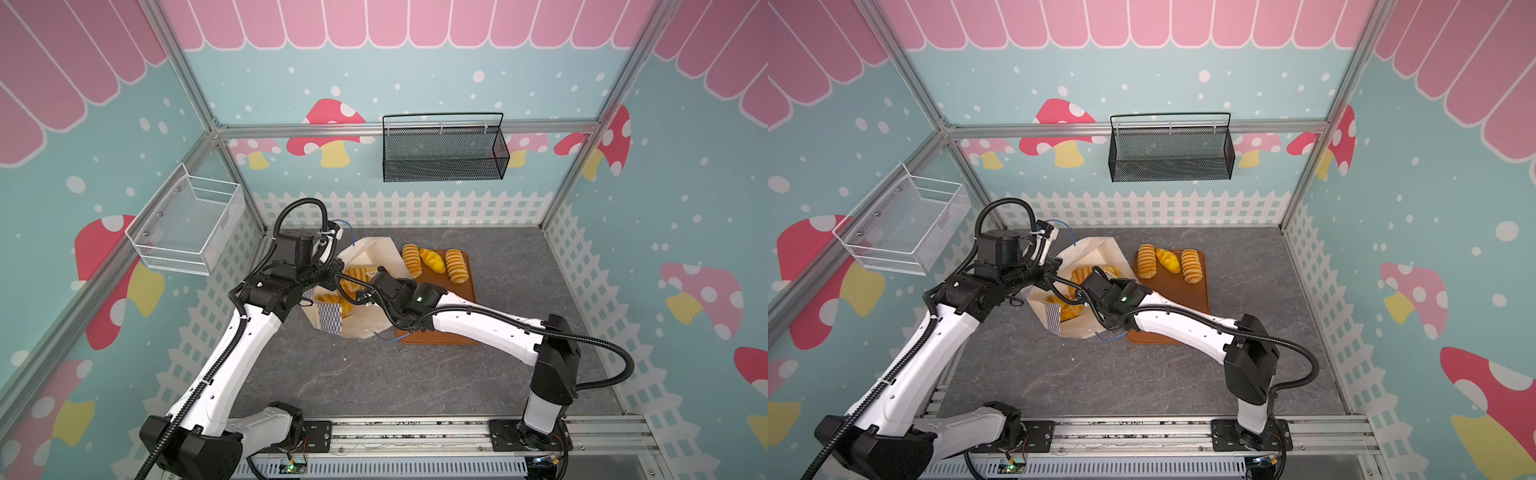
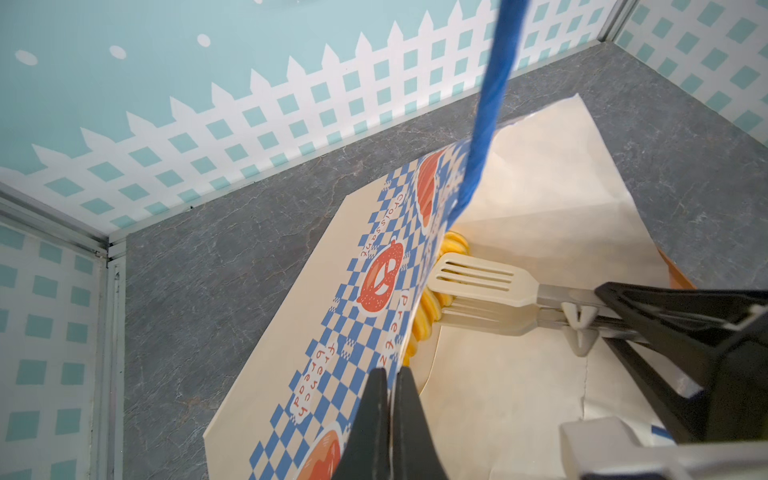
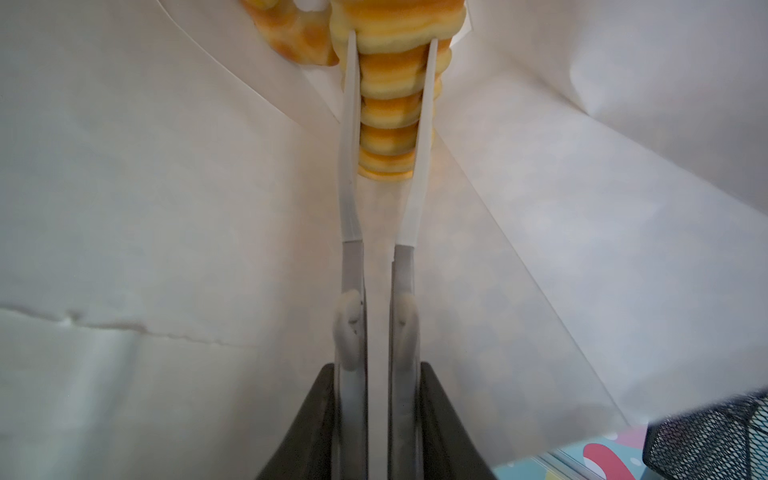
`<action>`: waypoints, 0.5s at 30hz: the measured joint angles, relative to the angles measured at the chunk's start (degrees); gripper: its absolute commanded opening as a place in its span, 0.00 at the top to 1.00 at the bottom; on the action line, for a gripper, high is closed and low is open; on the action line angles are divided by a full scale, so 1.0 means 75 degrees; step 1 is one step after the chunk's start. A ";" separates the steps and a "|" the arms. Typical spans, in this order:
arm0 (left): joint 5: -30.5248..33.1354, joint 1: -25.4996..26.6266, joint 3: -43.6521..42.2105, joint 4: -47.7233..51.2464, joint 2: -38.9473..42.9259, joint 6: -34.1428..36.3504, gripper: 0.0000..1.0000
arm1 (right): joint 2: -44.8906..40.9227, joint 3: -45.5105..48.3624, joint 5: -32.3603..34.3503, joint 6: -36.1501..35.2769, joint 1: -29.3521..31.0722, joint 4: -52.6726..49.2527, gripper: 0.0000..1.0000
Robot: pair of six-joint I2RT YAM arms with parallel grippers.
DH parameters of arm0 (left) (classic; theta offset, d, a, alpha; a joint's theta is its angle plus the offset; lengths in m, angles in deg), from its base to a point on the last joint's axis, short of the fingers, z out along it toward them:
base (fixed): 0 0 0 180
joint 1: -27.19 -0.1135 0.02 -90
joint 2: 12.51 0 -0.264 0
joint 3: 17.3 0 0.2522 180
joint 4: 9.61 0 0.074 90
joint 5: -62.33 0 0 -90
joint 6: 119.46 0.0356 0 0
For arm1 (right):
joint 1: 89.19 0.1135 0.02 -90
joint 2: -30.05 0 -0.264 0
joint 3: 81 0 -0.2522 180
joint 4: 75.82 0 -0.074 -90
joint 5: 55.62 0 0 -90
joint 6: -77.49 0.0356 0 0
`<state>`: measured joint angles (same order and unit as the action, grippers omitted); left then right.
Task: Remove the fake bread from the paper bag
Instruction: 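Pull the twisted bread out with the tongs while the left gripper holds the bag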
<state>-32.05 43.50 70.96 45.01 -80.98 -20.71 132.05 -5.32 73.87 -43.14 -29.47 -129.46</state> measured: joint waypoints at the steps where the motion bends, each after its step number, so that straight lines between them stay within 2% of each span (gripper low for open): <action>1: 0.0064 0.0000 0.0038 0.0000 -0.0035 -0.0041 1.00 | -0.0143 0.0102 0.0000 -0.0003 0.0000 0.0067 0.83; 15: 0.0877 0.0000 0.0373 0.0006 -0.0399 -0.0458 1.00 | -0.1722 0.1227 -0.0303 -0.0140 0.0105 0.0982 0.82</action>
<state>-25.47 43.50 73.76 45.06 -83.97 -24.14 119.13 3.88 71.59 -44.19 -28.68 -122.09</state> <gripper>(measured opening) 0.048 0.273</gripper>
